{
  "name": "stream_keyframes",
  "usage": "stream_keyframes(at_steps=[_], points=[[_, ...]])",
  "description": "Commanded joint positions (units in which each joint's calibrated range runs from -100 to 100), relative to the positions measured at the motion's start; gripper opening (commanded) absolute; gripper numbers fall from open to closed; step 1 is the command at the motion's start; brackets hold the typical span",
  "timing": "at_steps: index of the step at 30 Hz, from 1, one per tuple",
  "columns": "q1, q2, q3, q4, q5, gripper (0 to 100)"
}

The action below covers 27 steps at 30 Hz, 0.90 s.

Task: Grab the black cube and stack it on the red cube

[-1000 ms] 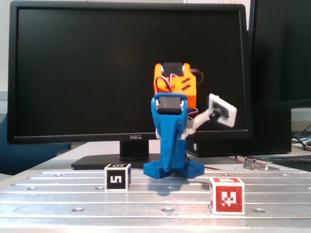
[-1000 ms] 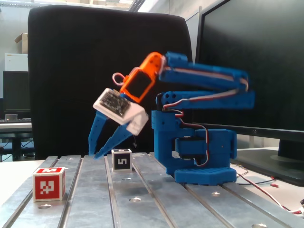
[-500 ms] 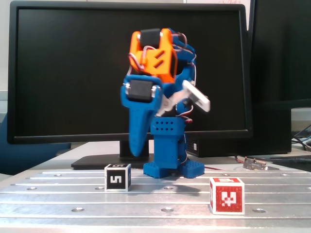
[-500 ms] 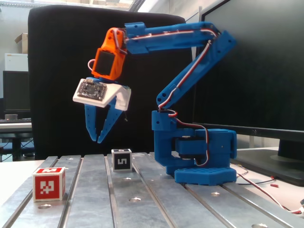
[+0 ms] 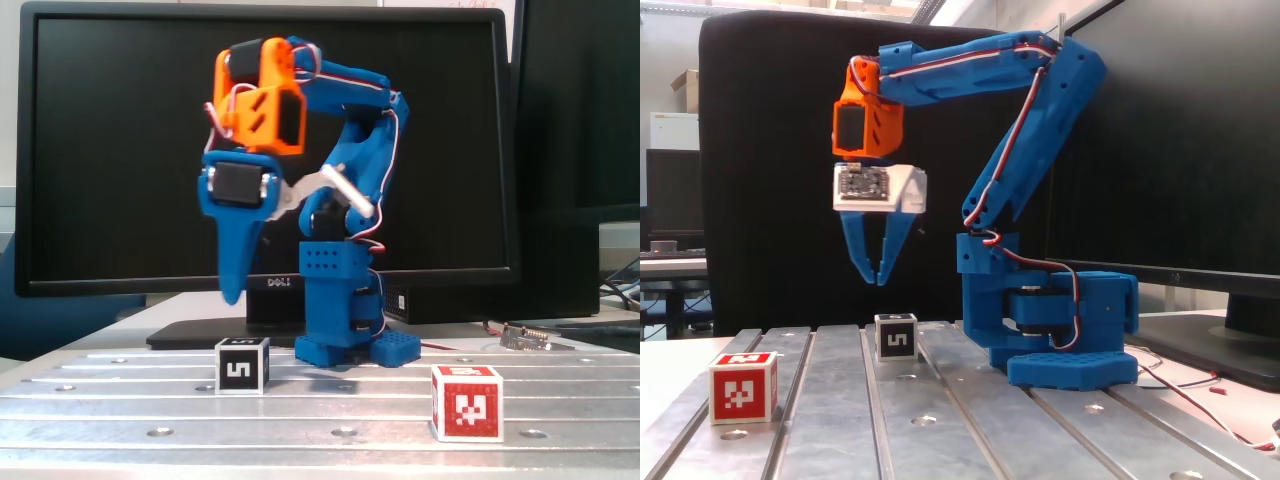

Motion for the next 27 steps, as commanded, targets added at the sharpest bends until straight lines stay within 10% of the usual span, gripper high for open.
stream_keyframes(at_steps=[1,19,27], points=[[2.76,0.0,-0.47,0.53,1.02,2],[5.78,-0.25,5.77,1.3,4.97,3],[5.78,-0.25,5.95,2.06,4.97,20]])
